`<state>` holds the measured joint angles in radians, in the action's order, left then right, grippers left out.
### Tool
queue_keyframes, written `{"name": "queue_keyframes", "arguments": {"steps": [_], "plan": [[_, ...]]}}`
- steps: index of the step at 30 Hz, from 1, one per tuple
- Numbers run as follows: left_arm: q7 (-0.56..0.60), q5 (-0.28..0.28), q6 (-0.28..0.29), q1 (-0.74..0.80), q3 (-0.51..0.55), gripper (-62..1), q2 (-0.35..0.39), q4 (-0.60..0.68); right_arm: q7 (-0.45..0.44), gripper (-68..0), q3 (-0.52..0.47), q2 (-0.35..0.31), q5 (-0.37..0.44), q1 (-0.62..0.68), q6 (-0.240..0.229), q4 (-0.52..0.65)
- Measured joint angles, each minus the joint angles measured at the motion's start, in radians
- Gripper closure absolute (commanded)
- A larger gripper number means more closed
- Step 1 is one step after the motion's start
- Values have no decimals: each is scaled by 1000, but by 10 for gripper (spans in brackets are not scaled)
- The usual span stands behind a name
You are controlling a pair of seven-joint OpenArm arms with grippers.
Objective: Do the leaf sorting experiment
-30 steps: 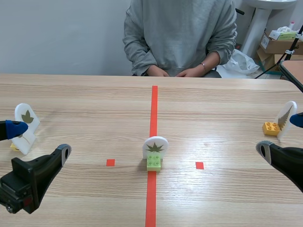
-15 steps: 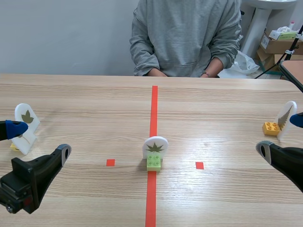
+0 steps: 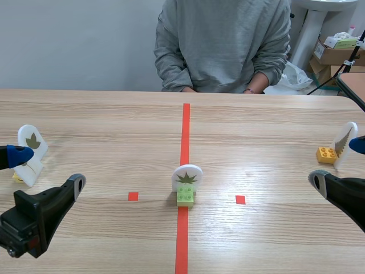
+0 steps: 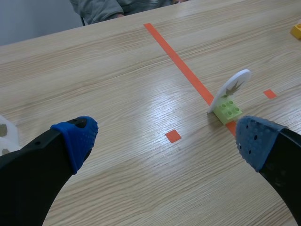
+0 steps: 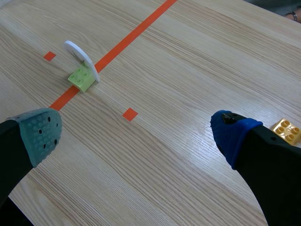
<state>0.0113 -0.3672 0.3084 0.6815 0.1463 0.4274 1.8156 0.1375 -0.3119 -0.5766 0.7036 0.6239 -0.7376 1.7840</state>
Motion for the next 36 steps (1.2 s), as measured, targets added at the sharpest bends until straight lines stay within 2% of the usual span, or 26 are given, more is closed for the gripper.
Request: {"name": "queue_keyframes", "arguments": {"steps": [5, 8, 14, 16, 19, 22, 25, 28, 30, 33, 36], "plan": [[-2, 0, 0, -11, -1, -623, 14, -2, 0, -679, 0, 0, 0, 0, 0, 0], [-2, 0, 2, -53, -15, -623, 47, -19, 0, -679, 0, 0, 0, 0, 0, 0], [-21, 0, 0, -162, -72, -623, 119, -129, -1, -679, 0, 0, 0, 0, 0, 0], [-20, 0, 4, -202, -111, -623, 140, -179, -1, -679, 0, 0, 0, 0, 0, 0], [-18, 1, 52, -277, -181, -623, 163, -253, -1, -679, 0, 0, 0, 0, 0, 0], [-17, 6, 66, -356, -259, -623, 171, -312, -1, -679, 0, 0, 0, 0, 0, 0], [-13, 50, 90, -429, -330, -623, 171, -360, -1, -679, 0, 0, 0, 0, 0, 0], [11, 57, 109, -492, -417, -623, 171, -404, -1, -679, 0, 0, 0, 0, 0, 0], [17, 66, 109, -533, -482, -623, 171, -434, -1, -679, 0, 0, 0, 0, 0, 0], [29, 114, 109, -592, -567, -623, 170, -484, -1, -679, 0, 0, -1, 0, 0, 0], [31, 113, 108, -642, -615, -623, 153, -540, -1, -679, 0, 0, -3, 0, 0, 0]]}}
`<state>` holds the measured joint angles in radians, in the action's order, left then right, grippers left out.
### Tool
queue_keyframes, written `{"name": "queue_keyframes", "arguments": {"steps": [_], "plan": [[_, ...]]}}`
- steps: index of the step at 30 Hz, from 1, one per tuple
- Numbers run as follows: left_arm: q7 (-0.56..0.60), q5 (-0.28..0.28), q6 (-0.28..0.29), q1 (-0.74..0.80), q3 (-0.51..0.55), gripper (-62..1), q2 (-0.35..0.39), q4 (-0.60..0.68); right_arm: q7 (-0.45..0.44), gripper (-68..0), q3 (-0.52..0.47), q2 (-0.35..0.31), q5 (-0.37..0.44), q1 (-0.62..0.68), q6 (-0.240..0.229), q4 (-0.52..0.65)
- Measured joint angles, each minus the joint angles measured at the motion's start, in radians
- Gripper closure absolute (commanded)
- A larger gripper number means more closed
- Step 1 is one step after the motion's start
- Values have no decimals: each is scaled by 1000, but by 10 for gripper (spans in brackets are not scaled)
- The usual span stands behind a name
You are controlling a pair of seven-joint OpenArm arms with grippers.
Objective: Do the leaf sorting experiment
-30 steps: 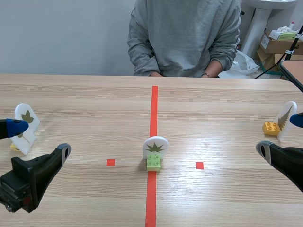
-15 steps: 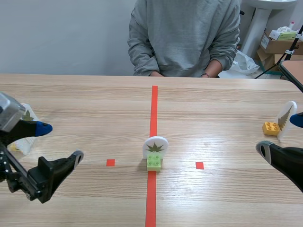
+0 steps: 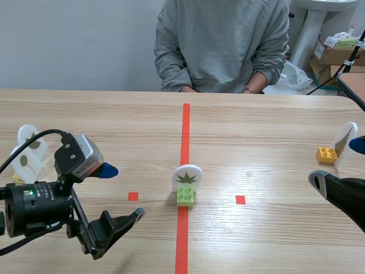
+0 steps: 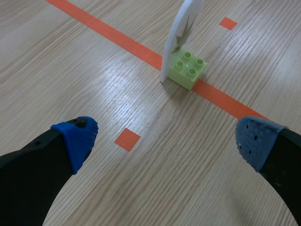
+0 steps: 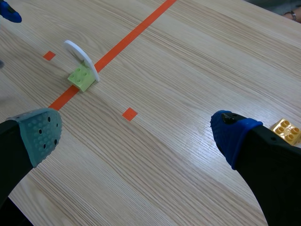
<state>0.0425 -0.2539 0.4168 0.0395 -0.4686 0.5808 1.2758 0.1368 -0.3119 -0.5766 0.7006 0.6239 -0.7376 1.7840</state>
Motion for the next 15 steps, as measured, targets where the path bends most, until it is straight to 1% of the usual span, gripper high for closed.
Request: {"name": "queue_keyframes", "arguments": {"steps": [6, 13, 15], "plan": [[15, -1, -4, -100, -30, -623, -72, -115, 0, -679, 0, 0, 0, 0, 0, 0], [38, 0, -4, -194, -98, -623, -178, -255, 0, -679, 0, 0, 0, 0, 0, 0], [43, 16, -4, -214, -118, -623, -204, -283, 0, -679, 0, 0, 0, 0, 0, 0]]}}
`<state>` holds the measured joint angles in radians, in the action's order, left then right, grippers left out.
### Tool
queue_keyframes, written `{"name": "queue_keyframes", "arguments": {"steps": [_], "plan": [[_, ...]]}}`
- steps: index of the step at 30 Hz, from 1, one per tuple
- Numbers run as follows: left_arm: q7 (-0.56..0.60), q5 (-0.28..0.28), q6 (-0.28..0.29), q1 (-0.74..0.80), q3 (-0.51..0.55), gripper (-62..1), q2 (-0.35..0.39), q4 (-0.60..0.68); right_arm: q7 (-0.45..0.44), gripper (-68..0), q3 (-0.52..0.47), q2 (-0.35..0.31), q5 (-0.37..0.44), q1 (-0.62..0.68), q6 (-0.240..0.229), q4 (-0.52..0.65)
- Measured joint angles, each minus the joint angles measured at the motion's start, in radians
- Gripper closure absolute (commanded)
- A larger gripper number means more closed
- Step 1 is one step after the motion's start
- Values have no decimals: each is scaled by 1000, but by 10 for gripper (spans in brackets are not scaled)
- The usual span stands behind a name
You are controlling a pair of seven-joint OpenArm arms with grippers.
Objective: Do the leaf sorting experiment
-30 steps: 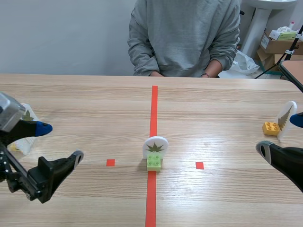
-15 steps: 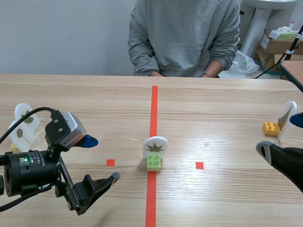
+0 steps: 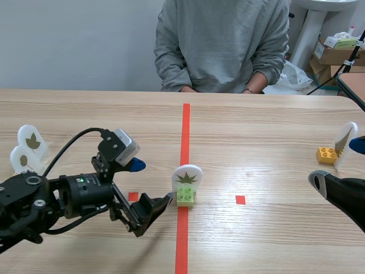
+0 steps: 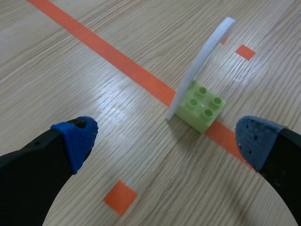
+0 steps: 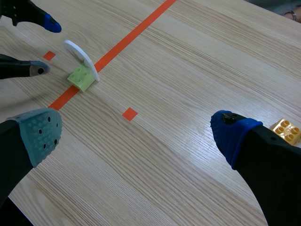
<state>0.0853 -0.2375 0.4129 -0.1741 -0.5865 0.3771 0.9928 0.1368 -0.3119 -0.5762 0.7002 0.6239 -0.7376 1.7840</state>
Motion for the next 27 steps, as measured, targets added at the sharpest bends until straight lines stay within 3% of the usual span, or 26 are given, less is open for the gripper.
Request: {"name": "queue_keyframes", "arguments": {"steps": [4, 11, 13, 17, 23, 27], "plan": [[3, 13, 0, -35, -32, -623, -55, -44, 0, -679, 0, 0, 0, 0, 0, 0], [48, 89, -35, -89, -33, -622, -153, -162, 0, -679, 0, 0, 0, 0, 0, 0], [59, 107, -37, -105, -33, -592, -172, -200, 0, -679, 0, 0, 0, 0, 0, 0], [75, 126, -39, -132, -33, -535, -192, -251, 0, -679, 0, 9, 0, 0, 0, 0], [84, 140, -45, -139, -33, -534, -206, -260, 0, -679, 1, 25, 0, 0, 0, 0], [85, 140, -45, -139, -33, -422, -211, -260, 0, -679, 1, 25, 0, 0, 0, 0]]}}
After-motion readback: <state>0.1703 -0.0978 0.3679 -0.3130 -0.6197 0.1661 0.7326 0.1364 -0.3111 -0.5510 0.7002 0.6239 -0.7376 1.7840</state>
